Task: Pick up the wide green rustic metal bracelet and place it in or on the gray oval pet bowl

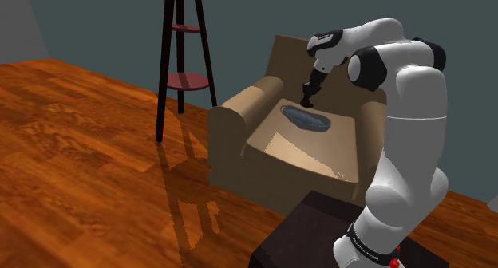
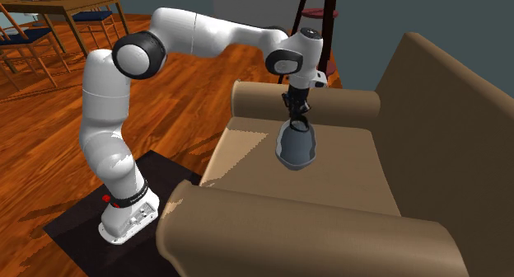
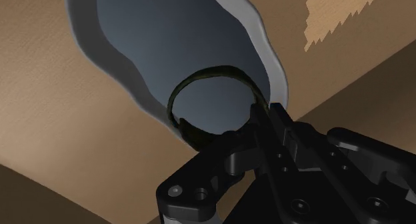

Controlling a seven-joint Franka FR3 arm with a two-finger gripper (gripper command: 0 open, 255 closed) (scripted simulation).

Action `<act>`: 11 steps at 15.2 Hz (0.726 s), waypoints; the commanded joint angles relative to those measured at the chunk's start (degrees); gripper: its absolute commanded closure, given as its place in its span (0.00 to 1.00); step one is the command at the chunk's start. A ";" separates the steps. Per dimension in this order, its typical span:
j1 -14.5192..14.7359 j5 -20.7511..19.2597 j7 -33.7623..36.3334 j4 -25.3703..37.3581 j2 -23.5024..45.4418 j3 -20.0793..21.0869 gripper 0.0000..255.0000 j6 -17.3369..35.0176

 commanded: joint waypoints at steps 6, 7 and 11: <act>0.21 1.15 -1.50 -3.96 1.10 0.51 1.00 4.72; 0.21 1.15 -1.50 -3.98 1.09 0.51 1.00 4.72; 0.21 1.15 -1.50 -3.96 1.10 0.51 1.00 4.72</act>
